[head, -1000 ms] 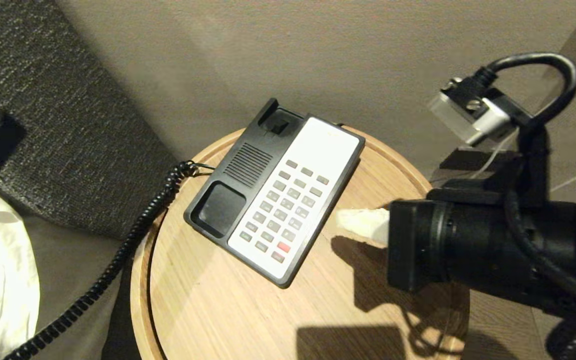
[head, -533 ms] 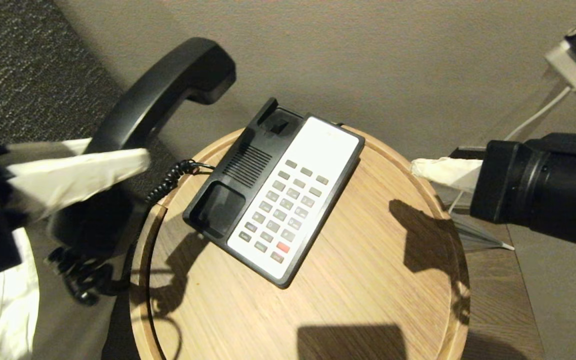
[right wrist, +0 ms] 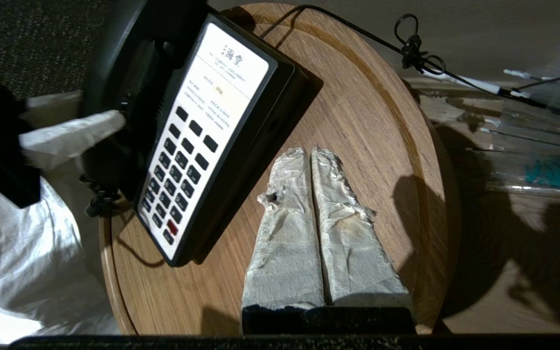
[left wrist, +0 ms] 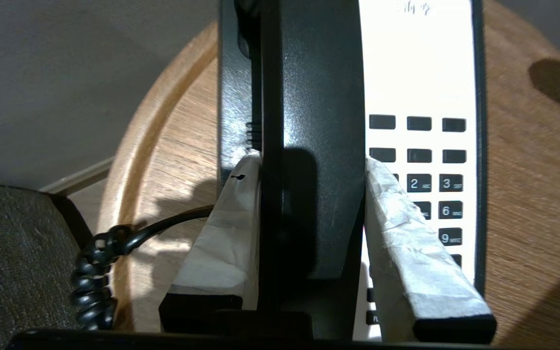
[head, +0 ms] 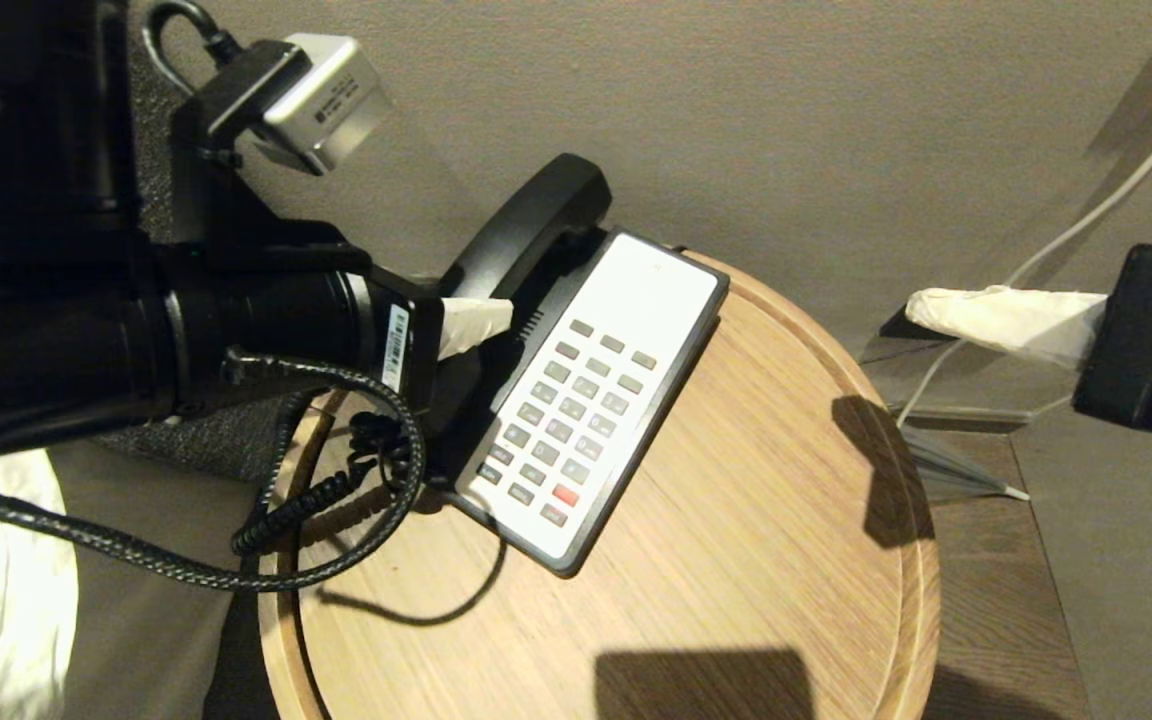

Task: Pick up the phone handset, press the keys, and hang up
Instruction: Put the handset back

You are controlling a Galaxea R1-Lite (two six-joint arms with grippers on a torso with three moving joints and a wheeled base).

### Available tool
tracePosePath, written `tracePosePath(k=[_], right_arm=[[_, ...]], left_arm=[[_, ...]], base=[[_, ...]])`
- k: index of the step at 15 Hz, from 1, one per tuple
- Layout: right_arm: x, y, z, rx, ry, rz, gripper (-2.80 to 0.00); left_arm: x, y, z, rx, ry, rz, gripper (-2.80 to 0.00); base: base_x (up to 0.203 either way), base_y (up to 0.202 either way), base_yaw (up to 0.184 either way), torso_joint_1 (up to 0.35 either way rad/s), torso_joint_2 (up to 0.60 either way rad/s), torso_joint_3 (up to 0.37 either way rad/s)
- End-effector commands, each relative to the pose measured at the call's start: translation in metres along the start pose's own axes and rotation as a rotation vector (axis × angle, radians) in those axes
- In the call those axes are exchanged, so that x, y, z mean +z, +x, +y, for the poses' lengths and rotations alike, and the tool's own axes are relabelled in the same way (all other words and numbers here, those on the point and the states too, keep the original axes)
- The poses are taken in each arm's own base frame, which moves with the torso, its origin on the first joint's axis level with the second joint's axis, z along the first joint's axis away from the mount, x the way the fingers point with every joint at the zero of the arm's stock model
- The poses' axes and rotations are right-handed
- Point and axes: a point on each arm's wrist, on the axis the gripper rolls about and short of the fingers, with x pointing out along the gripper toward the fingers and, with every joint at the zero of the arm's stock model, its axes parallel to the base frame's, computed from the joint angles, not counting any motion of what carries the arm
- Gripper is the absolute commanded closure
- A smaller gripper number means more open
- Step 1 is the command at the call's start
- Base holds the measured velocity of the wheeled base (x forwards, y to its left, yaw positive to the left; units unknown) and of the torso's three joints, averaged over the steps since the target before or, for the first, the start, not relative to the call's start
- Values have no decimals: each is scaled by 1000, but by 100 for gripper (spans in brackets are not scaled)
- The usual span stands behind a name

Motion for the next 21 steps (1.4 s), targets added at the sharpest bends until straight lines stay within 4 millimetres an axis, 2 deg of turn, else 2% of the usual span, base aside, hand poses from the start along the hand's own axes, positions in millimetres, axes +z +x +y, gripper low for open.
tracePosePath(k=[1,8,12,17,20,21], right_arm=[[1,-3,-1,1,5,-6,0],[0,-2,-1,-1,3,-3,0],[-1,0,0,-2,1,3,0],[1,1,1,2,3,-2,0],[-1,2,1,4,1,2,0],[-1,2,1,7,1,3,0]], left_arm=[[-4,7,0,2,5,23,0],[-2,0,1,5,4,8,0],[-30,-1,-3,-7,13,94,0],[-37,4,-4,-10,12,125,0],[-33,9,-4,-12,18,119,0],[-31,11,-4,-9,19,108,-280]], base=[[0,0,0,0,0,0],[0,0,0,0,0,0],[0,0,0,0,0,0],[0,0,0,0,0,0],[0,0,0,0,0,0],[0,0,0,0,0,0]])
